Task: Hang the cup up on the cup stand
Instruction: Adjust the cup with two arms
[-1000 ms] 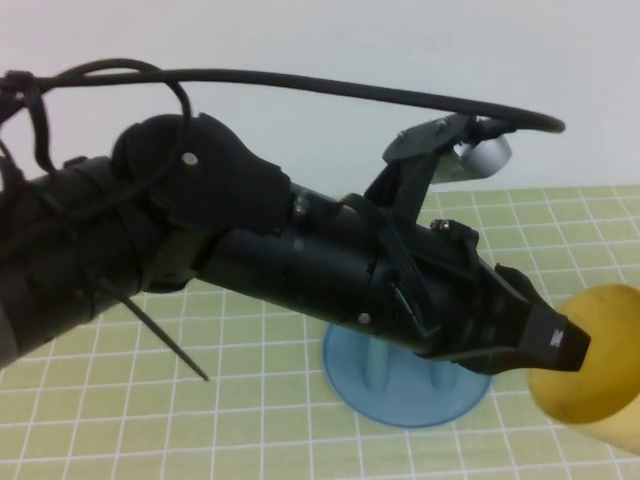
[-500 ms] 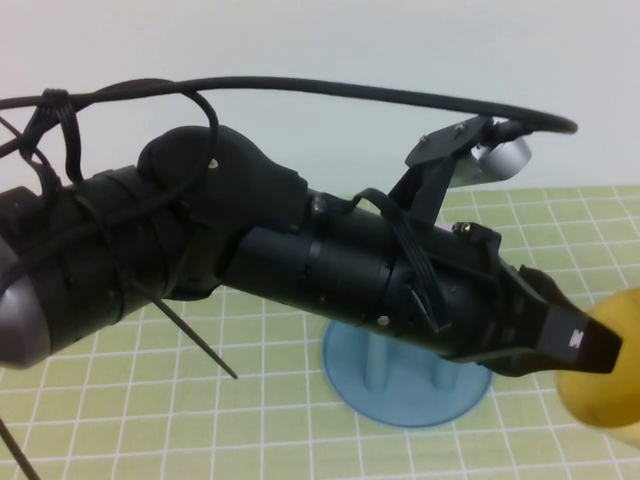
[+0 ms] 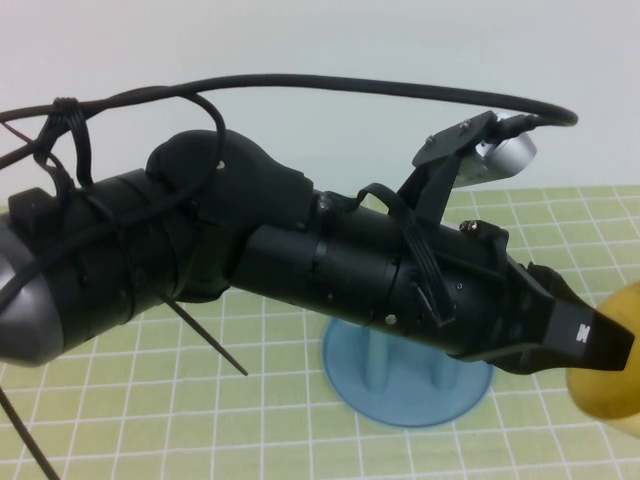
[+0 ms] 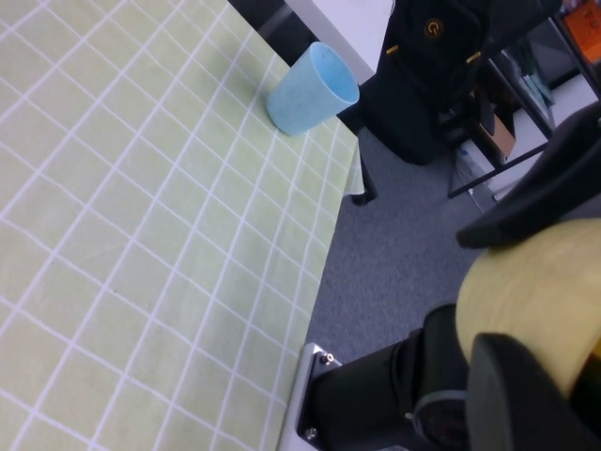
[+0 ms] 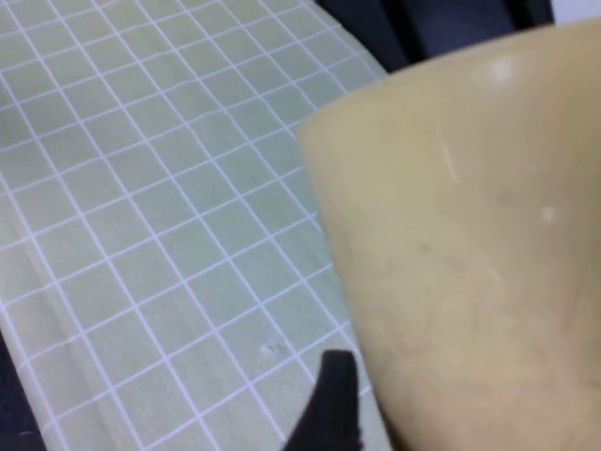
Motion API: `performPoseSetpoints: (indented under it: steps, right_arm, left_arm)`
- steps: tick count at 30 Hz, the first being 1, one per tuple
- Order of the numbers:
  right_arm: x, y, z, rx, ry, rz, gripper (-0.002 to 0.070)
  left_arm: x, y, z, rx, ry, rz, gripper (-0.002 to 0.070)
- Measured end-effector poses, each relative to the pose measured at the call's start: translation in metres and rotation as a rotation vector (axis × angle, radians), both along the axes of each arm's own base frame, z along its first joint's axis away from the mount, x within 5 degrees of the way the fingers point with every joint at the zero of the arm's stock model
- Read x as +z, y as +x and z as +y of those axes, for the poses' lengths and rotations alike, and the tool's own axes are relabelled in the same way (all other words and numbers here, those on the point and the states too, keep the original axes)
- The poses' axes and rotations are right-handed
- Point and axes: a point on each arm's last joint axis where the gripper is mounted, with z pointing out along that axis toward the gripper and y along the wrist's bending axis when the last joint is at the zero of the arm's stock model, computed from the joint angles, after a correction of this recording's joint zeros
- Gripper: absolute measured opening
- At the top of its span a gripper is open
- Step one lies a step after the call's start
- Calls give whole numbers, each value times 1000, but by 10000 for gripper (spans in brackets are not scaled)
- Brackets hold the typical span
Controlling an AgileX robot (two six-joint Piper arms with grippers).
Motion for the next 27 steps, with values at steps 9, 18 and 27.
performPoseSetpoints:
  steps: [9, 18, 27]
  right_arm:
    - [0, 0, 0, 4, -9, -3, 590]
    - [-1, -1, 0, 9, -11, 2, 589]
    - [-4, -1, -2, 11, -47, 12, 588]
  left_arm:
    - [0, 0, 0, -17, -4, -38, 1]
    - [1, 0, 0, -11, -5, -34, 291]
    - [2, 7, 11, -22, -6, -34, 452]
